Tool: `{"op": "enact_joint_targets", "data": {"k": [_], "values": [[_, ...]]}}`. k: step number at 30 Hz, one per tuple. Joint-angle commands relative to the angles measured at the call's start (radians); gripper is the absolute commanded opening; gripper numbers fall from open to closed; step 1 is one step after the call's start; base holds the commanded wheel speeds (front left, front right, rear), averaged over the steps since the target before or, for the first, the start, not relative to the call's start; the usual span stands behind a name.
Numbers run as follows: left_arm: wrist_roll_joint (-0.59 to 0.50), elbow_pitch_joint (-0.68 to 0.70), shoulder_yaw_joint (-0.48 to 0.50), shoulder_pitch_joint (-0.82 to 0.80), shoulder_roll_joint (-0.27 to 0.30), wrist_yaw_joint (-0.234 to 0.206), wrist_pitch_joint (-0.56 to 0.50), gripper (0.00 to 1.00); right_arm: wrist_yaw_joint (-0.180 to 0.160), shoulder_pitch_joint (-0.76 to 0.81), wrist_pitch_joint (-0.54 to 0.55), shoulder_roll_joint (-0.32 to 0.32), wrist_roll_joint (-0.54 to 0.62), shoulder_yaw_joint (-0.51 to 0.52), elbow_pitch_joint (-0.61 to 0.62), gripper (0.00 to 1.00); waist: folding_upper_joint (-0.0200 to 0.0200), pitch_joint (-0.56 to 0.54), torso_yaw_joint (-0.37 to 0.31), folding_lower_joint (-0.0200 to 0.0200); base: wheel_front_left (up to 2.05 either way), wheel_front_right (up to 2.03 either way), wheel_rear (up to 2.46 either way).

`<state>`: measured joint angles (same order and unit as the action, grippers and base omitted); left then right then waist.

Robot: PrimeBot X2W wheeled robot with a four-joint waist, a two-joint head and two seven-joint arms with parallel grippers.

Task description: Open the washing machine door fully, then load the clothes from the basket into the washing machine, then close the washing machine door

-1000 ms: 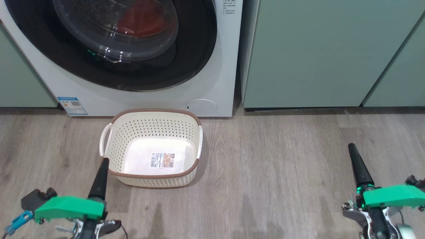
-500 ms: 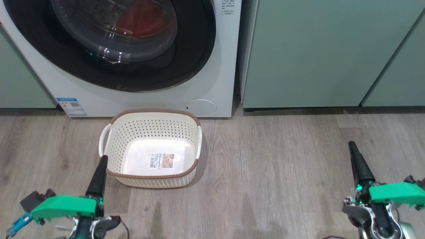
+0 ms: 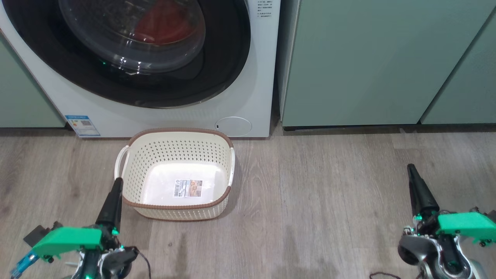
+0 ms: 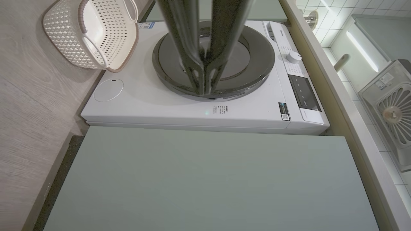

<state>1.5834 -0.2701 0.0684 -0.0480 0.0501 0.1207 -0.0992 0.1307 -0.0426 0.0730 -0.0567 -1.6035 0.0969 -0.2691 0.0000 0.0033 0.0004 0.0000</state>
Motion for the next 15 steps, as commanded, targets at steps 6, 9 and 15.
{"op": "enact_joint_targets", "data": {"k": [6, 9, 15], "values": [[0.03, 0.025, 0.04, -0.06, 0.005, 0.01, -0.009, 0.0, 0.0, -0.063, 0.016, -0.015, -0.03, -0.013, 0.026, 0.0, 0.0, 0.0, 0.0, 0.0, 0.0, 0.0, 0.0], [0.03, 0.025, 0.04, -0.06, 0.005, 0.01, -0.01, 0.0, 0.0, -0.063, 0.017, -0.014, -0.029, -0.012, 0.026, 0.0, 0.0, 0.0, 0.0, 0.0, 0.0, 0.0, 0.0], [0.029, 0.025, 0.041, -0.06, 0.004, 0.01, -0.01, 0.0, 0.0, -0.063, 0.019, -0.013, -0.027, -0.009, 0.026, 0.0, 0.0, 0.0, 0.0, 0.0, 0.0, 0.0, 0.0]]}}
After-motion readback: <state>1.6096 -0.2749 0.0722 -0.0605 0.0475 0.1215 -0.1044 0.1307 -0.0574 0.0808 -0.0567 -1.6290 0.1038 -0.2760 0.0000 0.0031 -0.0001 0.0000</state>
